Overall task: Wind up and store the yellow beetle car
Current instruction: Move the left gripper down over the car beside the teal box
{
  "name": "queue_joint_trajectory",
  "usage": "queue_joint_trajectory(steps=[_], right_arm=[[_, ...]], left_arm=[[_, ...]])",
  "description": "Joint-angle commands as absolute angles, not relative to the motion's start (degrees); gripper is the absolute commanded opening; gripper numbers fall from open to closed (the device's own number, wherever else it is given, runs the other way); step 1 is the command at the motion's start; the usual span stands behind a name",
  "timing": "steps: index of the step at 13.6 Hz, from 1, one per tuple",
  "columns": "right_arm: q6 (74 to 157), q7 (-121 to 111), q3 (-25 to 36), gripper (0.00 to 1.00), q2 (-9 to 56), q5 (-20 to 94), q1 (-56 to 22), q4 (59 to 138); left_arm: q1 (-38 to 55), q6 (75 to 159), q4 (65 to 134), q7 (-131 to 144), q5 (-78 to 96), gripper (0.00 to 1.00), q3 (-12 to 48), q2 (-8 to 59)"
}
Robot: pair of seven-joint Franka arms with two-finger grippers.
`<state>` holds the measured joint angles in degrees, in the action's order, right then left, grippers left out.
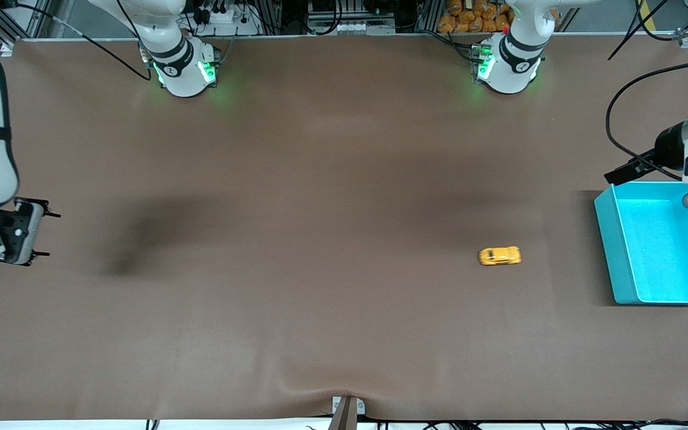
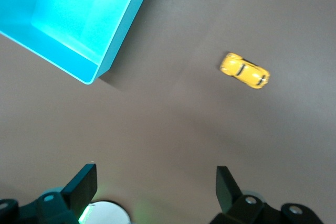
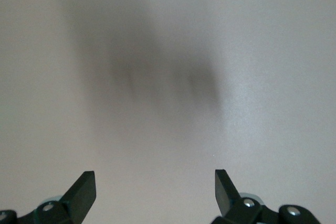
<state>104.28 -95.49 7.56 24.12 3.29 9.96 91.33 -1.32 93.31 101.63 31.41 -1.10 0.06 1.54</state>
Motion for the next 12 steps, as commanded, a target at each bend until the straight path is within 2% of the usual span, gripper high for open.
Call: queue_joint_trajectory(steps=[1,3,7,12], right_arm=[[96.36,-90.64,6.94,1.00,23.56,3.78,10.46,83.35],[91.52,-83.89,6.77,1.00,20.76,3.43,10.11,79.55],[85.01,-64.31,6.85,1.00,11.71,2.81,4.76,79.10],[74.37,-38.98,6.50,1.00,8.70,3.25,-0.51,72.88]], left_arm=[[-1.41,101.04,110.37,43.63,-0.44,1.00,1.92,-2.11],[-1.49,106.85,113.54,52.52,-0.35,1.00,2.81,-1.58],[-1.76,119.94,120.22,63.87,2.28,1.00,2.73,0.08],[-3.07,133.57,120.15,79.78,2.29,1.00,2.72,9.82]])
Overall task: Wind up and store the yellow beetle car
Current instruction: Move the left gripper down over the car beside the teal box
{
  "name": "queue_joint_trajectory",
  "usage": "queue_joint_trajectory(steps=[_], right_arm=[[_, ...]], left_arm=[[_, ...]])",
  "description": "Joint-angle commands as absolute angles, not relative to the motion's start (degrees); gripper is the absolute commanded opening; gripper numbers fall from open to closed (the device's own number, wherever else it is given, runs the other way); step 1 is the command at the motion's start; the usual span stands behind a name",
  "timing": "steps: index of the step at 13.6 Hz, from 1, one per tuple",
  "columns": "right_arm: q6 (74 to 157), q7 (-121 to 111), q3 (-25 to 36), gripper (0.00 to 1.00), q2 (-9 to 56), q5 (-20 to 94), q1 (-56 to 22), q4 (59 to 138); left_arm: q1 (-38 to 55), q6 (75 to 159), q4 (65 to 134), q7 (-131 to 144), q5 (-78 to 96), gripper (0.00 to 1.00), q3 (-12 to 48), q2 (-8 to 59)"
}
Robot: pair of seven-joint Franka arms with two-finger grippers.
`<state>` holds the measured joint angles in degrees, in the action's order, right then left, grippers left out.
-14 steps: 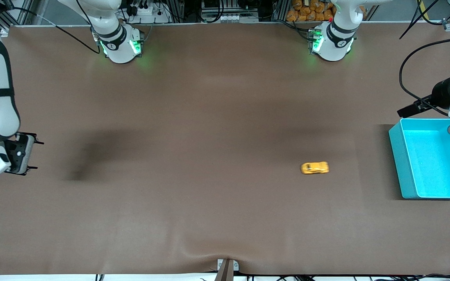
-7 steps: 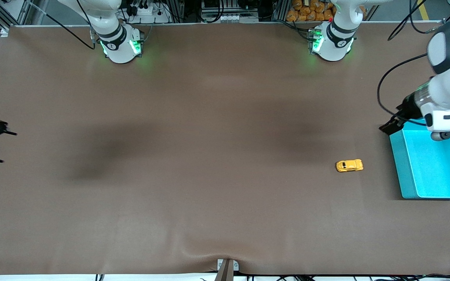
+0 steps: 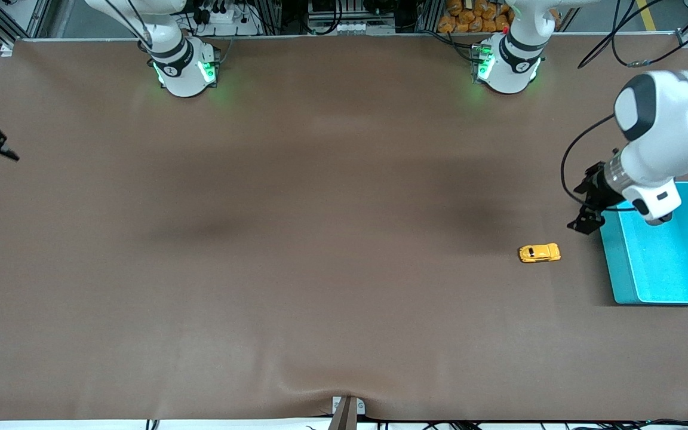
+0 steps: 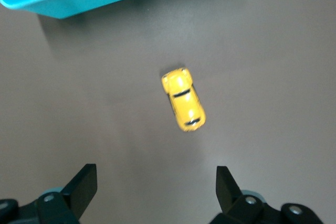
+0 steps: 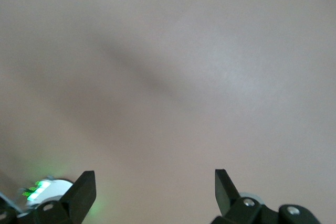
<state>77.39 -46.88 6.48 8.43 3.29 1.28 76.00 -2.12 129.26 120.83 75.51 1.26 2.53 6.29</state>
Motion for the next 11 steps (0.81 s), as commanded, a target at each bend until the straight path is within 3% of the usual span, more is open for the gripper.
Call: queue_joint_trajectory(steps=[1,11], right_arm=[[74.09,-36.93,6.50,1.00,8.44,3.25,-1.22,71.90],[71.72,-20.42,6.50,1.00,8.35,0.97,-3.95,69.61]], left_arm=[[-3.16,135.07,119.80,81.46,2.29,1.00,2.64,11.58],[-3.69,142.90,117.70,82.70,3.34,1.00,2.81,23.54]])
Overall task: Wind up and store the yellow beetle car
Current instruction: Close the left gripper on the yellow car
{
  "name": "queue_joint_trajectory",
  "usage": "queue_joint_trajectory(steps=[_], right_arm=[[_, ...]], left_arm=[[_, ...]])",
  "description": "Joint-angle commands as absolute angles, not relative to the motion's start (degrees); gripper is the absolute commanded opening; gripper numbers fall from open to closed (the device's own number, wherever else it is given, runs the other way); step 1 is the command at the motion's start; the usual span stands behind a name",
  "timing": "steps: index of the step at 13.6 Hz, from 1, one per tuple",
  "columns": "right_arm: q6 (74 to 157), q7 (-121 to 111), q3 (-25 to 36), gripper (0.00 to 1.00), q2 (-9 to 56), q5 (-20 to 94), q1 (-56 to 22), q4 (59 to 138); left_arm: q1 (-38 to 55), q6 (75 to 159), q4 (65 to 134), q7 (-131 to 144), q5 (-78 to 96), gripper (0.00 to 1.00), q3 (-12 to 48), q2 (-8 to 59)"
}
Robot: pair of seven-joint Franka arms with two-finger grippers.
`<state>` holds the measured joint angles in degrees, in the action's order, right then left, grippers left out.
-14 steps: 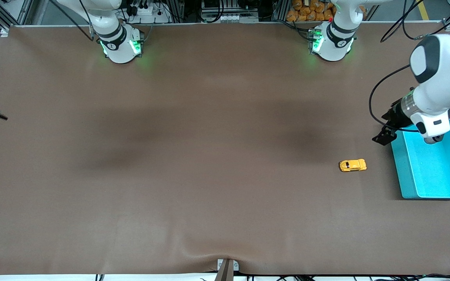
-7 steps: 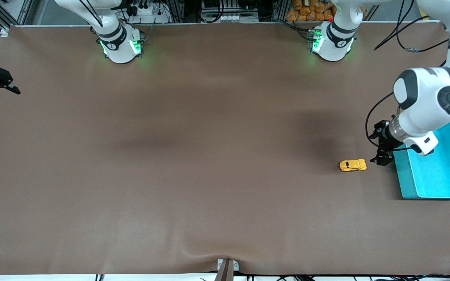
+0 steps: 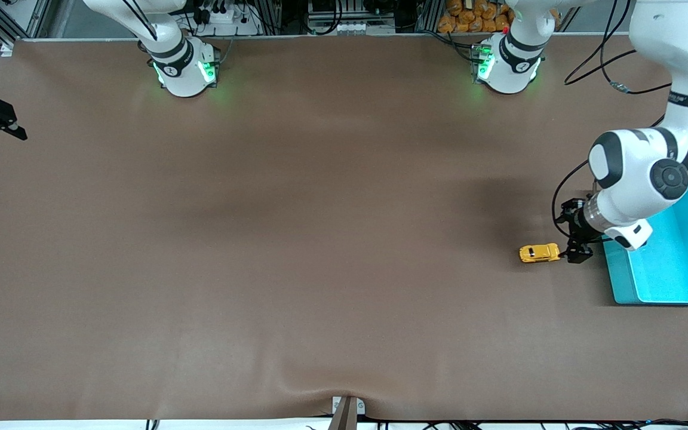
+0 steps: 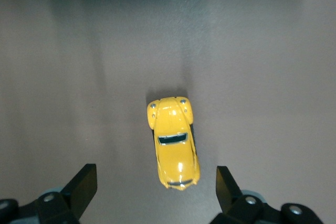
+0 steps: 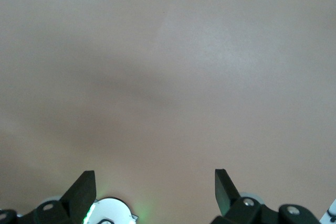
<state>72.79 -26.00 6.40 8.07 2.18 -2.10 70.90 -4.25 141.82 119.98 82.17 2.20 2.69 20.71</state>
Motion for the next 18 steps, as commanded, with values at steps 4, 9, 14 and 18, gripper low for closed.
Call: queue_joint_trajectory(steps=[4,9,14,18], right_arm=[[72.77,-10.74,6.33,1.00,6.51,0.44,-4.31,70.14],[80.14,-7.48,6.50,1.00,-0.16,-0.26,-4.22,80.83],[85.15,-5.98,6.50,1.00,-5.35,-0.79,-3.78,89.89],[88.59,-5.37,6.42,1.00,-8.62,-0.79,-3.78,94.67]], left_arm=[[-2.99,143.00,115.23,82.79,3.43,1.00,2.72,27.15],[-2.90,144.93,113.47,82.88,3.34,1.00,2.72,30.58],[-1.85,145.11,113.38,83.66,3.25,0.59,2.72,31.99],[-1.50,145.90,113.38,84.99,2.90,0.00,2.72,32.26]])
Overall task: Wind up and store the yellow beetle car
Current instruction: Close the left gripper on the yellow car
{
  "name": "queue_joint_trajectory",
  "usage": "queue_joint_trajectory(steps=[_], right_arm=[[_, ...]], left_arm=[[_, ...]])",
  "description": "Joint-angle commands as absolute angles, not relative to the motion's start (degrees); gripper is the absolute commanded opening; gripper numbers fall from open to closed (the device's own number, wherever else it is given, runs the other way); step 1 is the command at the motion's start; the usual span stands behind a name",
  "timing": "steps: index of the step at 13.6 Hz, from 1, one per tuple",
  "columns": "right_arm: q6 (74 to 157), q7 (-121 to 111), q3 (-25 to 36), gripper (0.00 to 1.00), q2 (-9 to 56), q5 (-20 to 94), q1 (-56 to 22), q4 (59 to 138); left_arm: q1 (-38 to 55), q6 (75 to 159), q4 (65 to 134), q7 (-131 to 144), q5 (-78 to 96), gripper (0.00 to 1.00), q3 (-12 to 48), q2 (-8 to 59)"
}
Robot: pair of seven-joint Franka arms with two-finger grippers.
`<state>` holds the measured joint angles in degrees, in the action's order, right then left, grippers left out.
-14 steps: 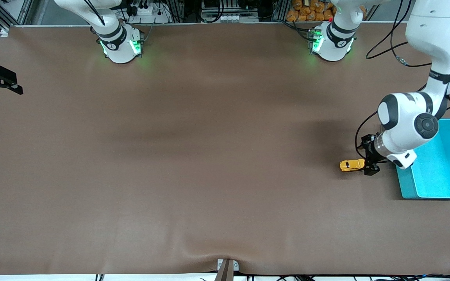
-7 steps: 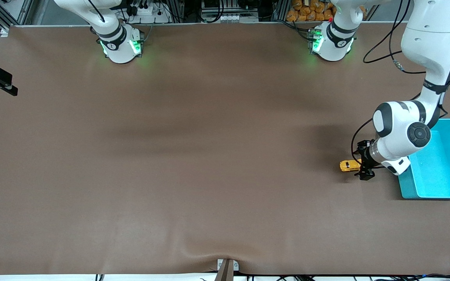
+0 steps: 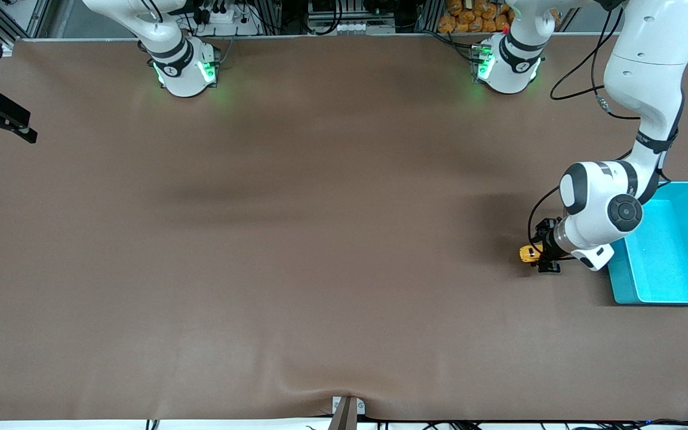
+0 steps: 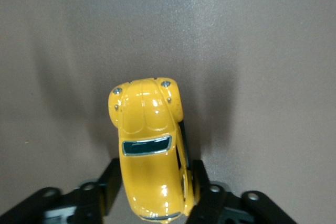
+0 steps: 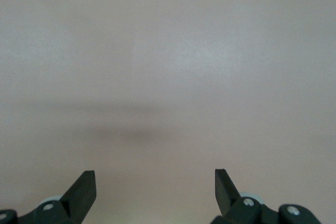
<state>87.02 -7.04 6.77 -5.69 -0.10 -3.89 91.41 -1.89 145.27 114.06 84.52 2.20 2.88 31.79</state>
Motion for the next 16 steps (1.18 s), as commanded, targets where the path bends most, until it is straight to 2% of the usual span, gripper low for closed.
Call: queue_joint_trajectory(steps=[1,7,12,16], right_arm=[[88.25,-5.36,6.42,1.00,-8.27,-0.79,-3.95,93.44],[88.07,-5.54,6.42,1.00,-7.56,-0.70,-4.22,91.67],[87.63,-5.62,6.42,1.00,-7.38,-0.62,-4.31,91.41],[87.54,-5.71,6.42,1.00,-7.29,-0.62,-4.31,91.41]], left_arm=[[-1.49,145.90,113.38,84.90,2.81,0.00,2.72,32.08],[-0.79,142.40,113.29,81.31,0.10,0.00,2.81,26.82],[-1.05,131.77,108.55,75.42,-0.53,0.00,2.81,22.16],[-1.75,125.26,108.11,66.03,-0.53,0.00,2.46,17.06]])
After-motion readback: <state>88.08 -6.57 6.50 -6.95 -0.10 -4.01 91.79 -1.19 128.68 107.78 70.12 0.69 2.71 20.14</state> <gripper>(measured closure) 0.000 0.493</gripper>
